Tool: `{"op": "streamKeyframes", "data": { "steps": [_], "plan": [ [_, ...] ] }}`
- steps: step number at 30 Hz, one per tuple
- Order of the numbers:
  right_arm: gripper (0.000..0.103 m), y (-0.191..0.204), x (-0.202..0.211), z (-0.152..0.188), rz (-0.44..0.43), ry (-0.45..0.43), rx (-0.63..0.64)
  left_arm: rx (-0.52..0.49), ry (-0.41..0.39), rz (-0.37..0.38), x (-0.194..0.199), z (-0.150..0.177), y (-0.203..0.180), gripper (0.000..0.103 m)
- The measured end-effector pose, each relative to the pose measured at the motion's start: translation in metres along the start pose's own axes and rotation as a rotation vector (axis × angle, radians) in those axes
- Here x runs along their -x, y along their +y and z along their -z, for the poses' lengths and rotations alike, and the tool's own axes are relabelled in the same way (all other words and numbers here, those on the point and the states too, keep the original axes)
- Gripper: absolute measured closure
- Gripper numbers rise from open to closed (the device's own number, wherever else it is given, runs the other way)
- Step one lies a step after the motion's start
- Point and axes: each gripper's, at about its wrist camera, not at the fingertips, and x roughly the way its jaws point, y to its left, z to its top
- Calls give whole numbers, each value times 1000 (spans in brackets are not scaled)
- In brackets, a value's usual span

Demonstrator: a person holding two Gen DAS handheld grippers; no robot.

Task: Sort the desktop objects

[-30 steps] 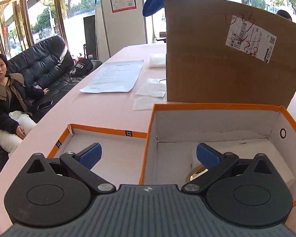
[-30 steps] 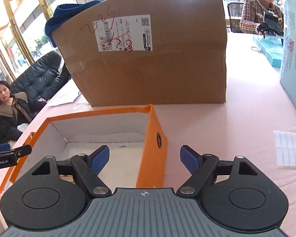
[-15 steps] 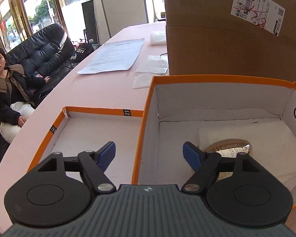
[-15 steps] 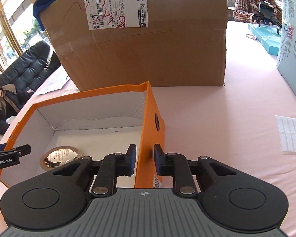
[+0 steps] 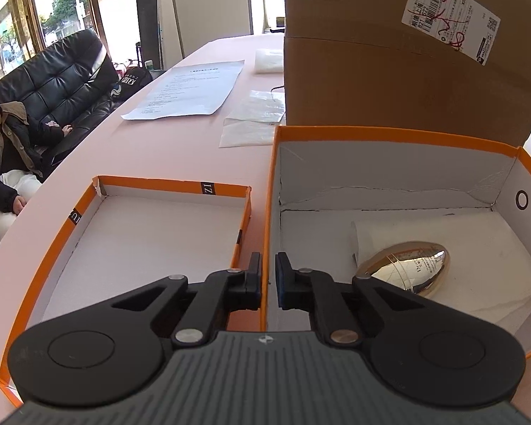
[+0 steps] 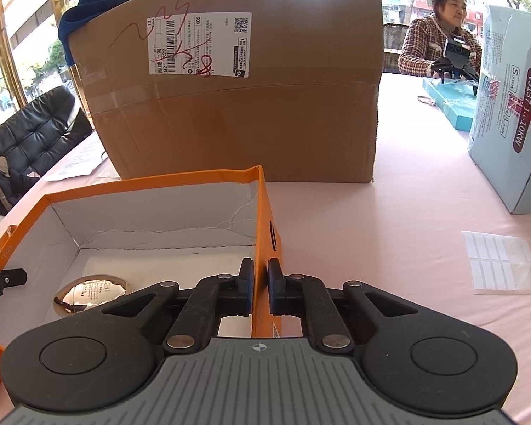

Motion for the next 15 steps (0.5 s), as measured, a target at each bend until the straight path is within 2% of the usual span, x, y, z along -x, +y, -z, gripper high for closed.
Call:
{"op": "streamKeyframes", "data": {
  "steps": [5,15],
  "plan": [
    [97,-15,9,4,43,-5,29,-41,-10,23,5,2,-25,96],
    [98,-74,41,18,151,-27,-50,-163,-32,102,11,4,-93,96]
  ]
}}
